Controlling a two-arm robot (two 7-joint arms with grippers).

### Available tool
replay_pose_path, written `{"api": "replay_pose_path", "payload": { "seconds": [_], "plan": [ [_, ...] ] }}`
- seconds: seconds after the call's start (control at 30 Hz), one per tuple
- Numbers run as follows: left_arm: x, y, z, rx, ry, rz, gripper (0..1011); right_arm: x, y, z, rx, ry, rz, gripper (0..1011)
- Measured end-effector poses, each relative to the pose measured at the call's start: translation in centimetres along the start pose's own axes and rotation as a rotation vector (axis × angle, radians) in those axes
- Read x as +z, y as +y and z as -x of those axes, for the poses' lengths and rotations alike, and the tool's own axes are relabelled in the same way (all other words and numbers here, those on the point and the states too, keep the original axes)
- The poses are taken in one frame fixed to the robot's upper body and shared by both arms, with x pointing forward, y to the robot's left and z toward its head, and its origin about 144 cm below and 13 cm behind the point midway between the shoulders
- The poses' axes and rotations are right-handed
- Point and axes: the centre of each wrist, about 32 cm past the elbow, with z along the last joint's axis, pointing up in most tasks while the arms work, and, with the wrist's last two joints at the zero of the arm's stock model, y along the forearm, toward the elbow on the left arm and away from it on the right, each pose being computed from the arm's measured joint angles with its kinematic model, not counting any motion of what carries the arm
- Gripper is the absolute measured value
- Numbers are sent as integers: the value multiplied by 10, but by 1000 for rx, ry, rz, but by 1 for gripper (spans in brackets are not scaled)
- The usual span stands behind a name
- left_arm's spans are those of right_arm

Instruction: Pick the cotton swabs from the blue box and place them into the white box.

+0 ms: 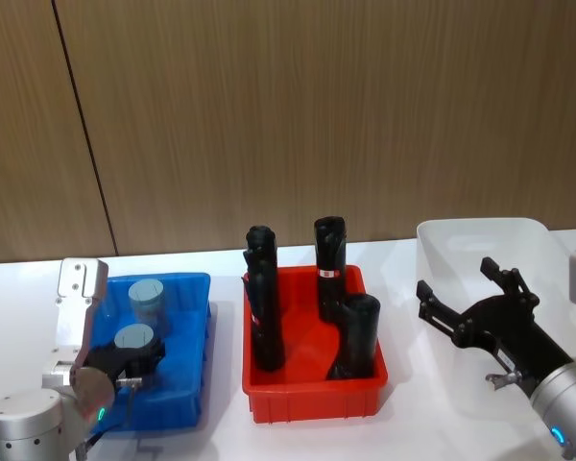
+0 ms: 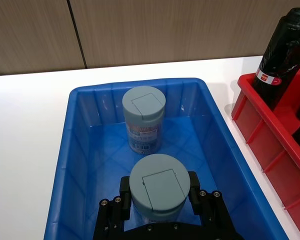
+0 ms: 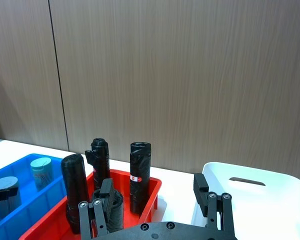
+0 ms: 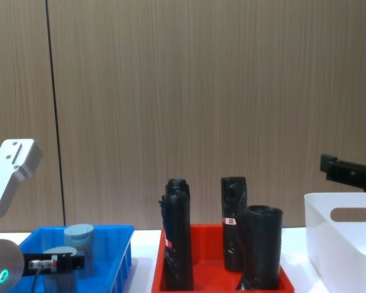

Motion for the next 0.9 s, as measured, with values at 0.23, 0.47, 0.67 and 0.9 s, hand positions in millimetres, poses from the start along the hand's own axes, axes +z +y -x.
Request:
{"api": "replay_pose_path", "payload": {
  "seconds": [0.23,0.47,0.67,0.9],
  "plan": [
    [1,0,1,-6,-21,23,671,0,0,0,0,0,0,1002],
    [4,3,1,-42,-59,81,671,0,0,0,0,0,0,1002],
    [9,7,1,-94,-106,141,671,0,0,0,0,0,0,1002],
    [19,14,0,-178,-168,215,670,0,0,0,0,0,0,1002]
  ]
}}
